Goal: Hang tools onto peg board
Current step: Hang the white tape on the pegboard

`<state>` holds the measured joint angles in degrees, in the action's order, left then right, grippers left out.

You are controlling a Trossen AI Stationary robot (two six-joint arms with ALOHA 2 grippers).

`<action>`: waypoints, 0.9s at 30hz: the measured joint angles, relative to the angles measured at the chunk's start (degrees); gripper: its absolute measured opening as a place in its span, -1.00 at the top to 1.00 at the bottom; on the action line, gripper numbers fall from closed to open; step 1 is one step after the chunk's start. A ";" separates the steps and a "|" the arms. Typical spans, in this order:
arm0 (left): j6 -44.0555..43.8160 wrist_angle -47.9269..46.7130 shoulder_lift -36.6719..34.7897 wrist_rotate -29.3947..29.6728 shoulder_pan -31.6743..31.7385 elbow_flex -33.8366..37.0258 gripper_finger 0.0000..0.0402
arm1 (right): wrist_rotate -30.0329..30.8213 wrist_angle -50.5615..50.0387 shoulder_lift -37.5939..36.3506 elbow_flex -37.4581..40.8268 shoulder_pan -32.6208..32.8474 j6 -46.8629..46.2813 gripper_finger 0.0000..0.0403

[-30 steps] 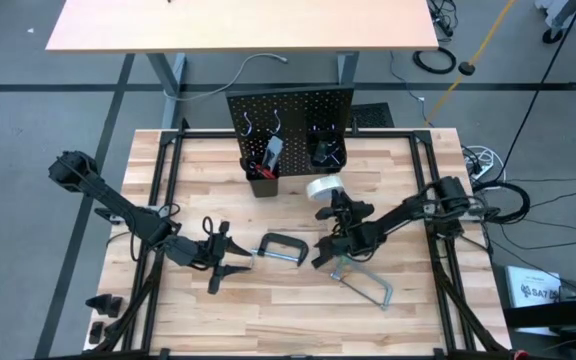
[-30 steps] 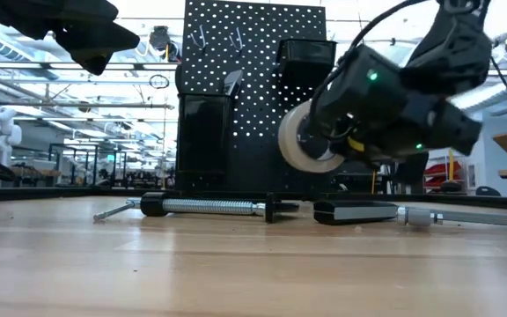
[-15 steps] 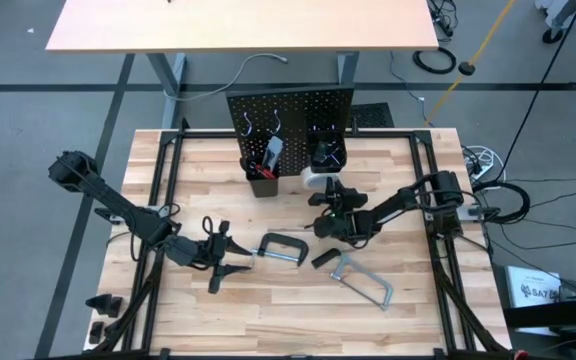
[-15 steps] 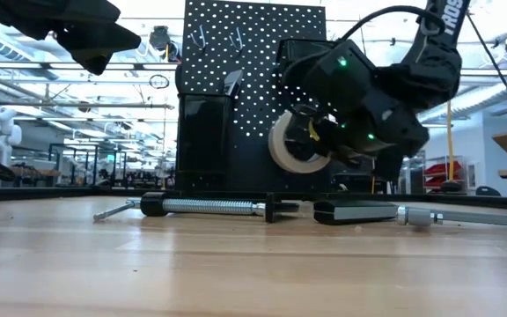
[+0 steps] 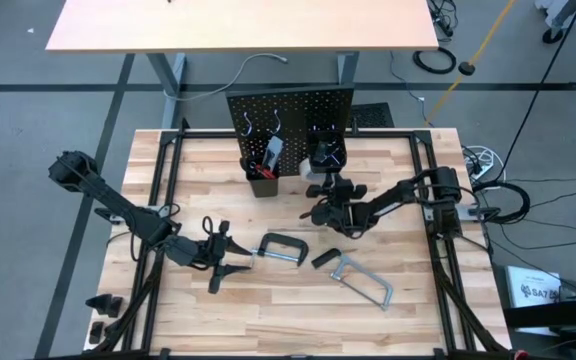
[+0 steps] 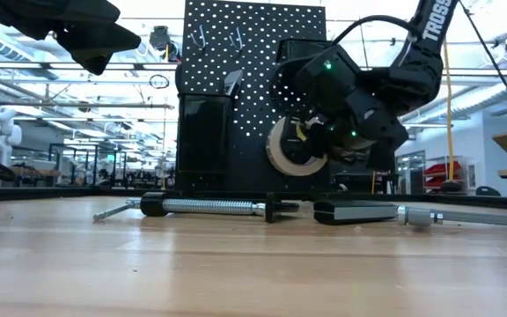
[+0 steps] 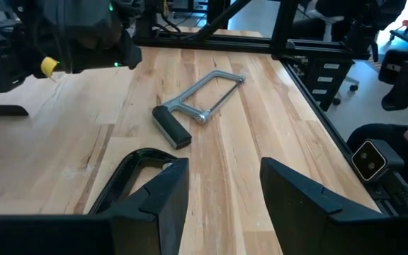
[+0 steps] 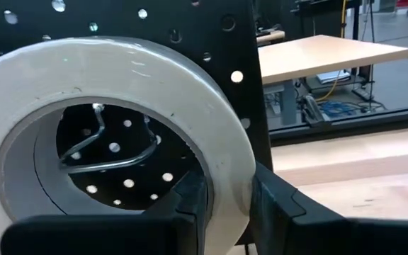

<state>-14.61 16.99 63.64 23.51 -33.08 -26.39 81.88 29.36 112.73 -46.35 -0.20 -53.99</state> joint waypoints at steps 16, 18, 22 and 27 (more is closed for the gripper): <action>0.00 0.00 0.00 0.00 0.00 0.00 0.12 | -1.30 -0.02 0.00 0.00 -1.68 1.29 0.53; -0.01 0.00 0.00 0.00 0.00 0.00 0.12 | -1.30 -0.06 0.00 0.00 -1.76 1.29 0.50; -0.02 0.00 0.00 0.00 0.00 0.00 0.12 | -1.28 -0.04 0.00 0.00 -1.76 1.00 0.49; -0.01 0.00 0.00 -0.02 0.00 0.00 0.12 | -1.28 -0.02 0.00 0.00 -1.76 0.74 0.49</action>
<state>-14.62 16.99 63.64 23.49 -33.08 -26.39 80.60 29.34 112.73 -46.35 -1.96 -53.25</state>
